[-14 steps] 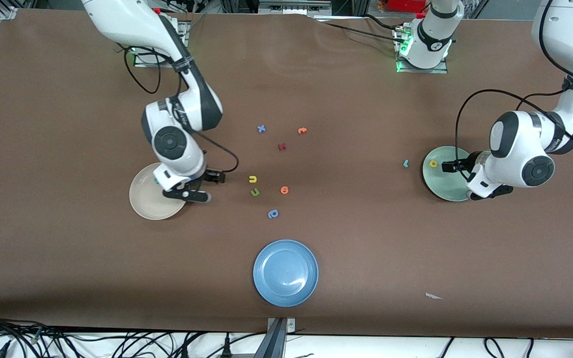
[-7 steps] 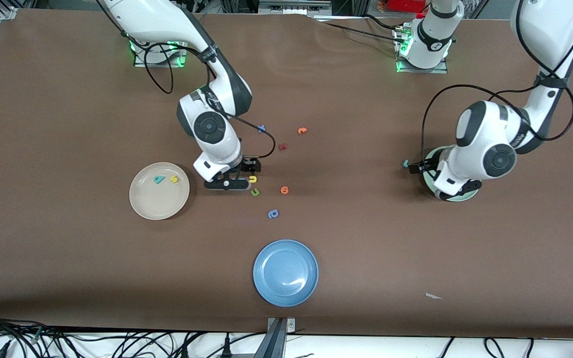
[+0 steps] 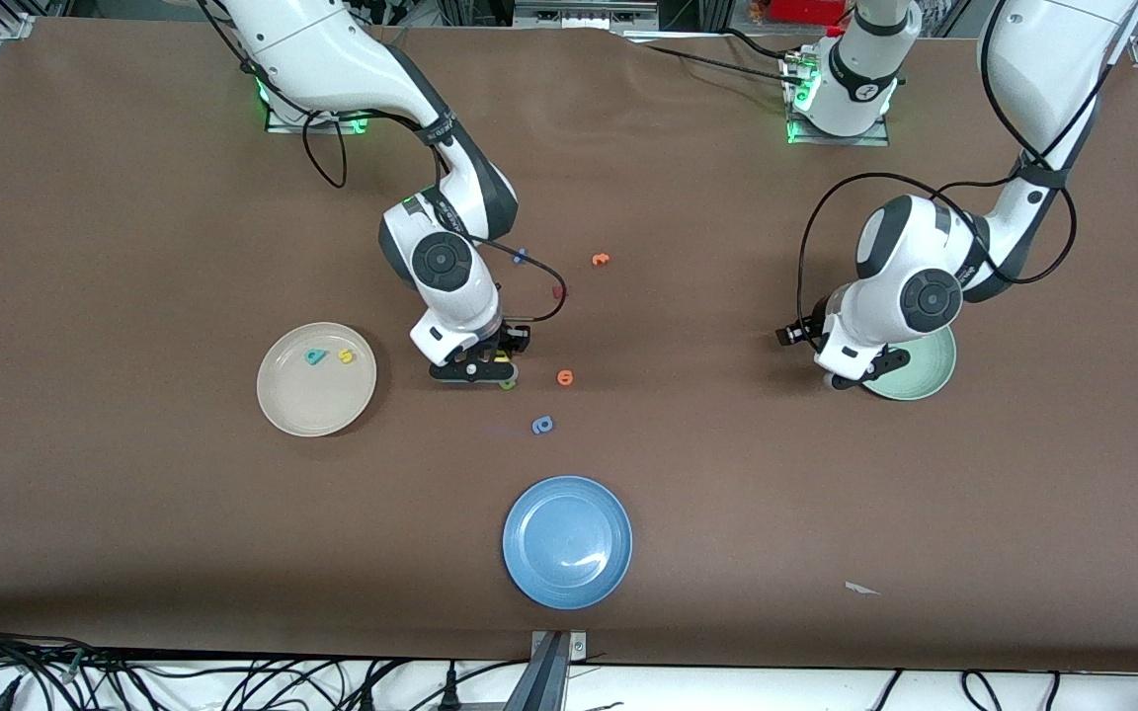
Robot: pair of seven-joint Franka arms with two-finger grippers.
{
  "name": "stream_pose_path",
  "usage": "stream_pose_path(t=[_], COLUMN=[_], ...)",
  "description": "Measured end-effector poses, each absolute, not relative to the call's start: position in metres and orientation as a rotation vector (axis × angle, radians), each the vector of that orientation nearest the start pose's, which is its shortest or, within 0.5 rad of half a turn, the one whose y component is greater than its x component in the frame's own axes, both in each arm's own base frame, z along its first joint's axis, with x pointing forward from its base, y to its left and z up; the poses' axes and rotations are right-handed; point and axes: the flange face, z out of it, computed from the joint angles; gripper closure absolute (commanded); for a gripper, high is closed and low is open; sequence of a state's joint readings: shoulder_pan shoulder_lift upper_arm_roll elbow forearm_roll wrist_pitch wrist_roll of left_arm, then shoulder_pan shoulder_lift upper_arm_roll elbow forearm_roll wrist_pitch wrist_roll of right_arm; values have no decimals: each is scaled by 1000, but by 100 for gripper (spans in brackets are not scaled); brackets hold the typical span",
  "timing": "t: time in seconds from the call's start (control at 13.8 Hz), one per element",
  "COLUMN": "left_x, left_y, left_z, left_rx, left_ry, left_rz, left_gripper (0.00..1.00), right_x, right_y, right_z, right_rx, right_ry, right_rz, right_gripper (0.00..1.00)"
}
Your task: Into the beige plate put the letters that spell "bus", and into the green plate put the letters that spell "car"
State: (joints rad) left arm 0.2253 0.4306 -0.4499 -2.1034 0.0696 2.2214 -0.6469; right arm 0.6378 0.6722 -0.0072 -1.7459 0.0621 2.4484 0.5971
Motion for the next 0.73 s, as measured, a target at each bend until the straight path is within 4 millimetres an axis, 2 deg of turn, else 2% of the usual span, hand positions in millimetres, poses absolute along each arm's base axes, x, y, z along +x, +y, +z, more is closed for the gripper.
stream_pose_path(t=[0.44,0.58,0.73], left_x=[534,534,534], left_y=[-123,-123,-120], left_z=[183,180,178], left_rx=[-3014,-3014,-3026], left_ry=[-609,-624,-637], left_rz=[447,449,425], left_gripper=[33,33,32], right_x=[540,537,533], right_y=[398,402,405], right_z=[182,180,177], right_rx=[-3079,-3080,-3082], right_ry=[48,39,28], right_rz=[-40,-37,-32], right_gripper=[51,58,74])
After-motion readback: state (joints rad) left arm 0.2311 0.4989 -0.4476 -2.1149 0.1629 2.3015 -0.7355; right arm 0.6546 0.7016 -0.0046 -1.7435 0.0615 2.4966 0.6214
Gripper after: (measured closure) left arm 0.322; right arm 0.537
